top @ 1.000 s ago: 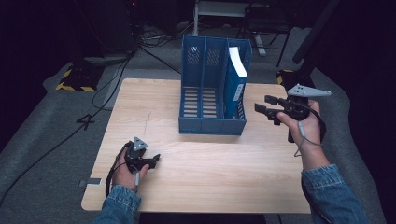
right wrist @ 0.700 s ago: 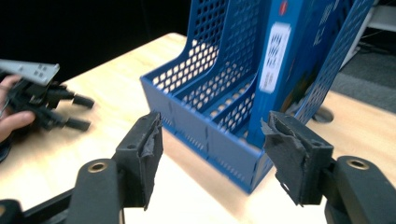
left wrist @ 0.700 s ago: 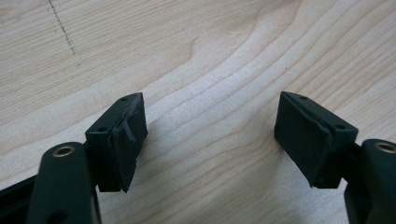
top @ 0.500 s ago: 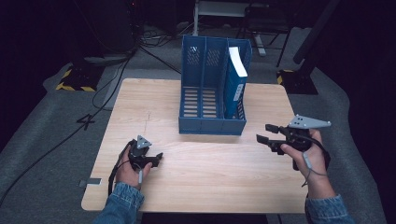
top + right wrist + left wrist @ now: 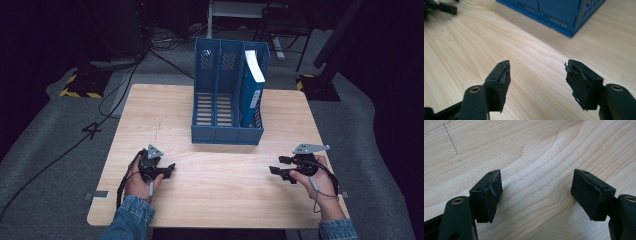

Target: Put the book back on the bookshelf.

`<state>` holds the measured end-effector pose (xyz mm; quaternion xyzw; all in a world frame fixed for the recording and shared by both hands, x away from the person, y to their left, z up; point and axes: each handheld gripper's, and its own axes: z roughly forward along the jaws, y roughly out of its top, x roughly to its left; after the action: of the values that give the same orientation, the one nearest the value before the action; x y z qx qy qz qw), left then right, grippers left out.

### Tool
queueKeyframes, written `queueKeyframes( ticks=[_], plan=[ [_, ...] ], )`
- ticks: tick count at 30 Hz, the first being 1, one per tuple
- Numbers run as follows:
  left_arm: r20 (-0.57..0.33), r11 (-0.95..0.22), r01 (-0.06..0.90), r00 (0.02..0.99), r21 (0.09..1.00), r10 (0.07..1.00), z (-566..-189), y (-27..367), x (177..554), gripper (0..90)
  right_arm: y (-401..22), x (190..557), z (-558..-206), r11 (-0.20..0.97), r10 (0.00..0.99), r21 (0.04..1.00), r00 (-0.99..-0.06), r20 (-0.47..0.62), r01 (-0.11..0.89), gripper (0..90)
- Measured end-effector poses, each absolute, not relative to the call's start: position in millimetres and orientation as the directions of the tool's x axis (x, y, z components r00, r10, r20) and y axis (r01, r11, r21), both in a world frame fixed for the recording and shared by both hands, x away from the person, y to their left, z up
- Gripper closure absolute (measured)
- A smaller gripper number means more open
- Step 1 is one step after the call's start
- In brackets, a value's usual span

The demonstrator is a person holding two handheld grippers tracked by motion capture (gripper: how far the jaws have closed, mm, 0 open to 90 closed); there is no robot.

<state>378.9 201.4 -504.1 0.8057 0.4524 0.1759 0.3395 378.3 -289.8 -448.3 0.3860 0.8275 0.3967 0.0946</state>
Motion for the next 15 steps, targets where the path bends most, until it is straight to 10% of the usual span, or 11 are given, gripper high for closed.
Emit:
queueKeyframes(
  ticks=[15],
  plan=[
    [-0.024, -0.362, 0.610, 0.530, 0.705, 0.847, -503.9, 200.4, 379.6, 25.5, -282.7, 376.5, -491.6, 0.481, 0.710, 0.659, -0.698, 0.095, 0.578, 23.8]
  ],
)
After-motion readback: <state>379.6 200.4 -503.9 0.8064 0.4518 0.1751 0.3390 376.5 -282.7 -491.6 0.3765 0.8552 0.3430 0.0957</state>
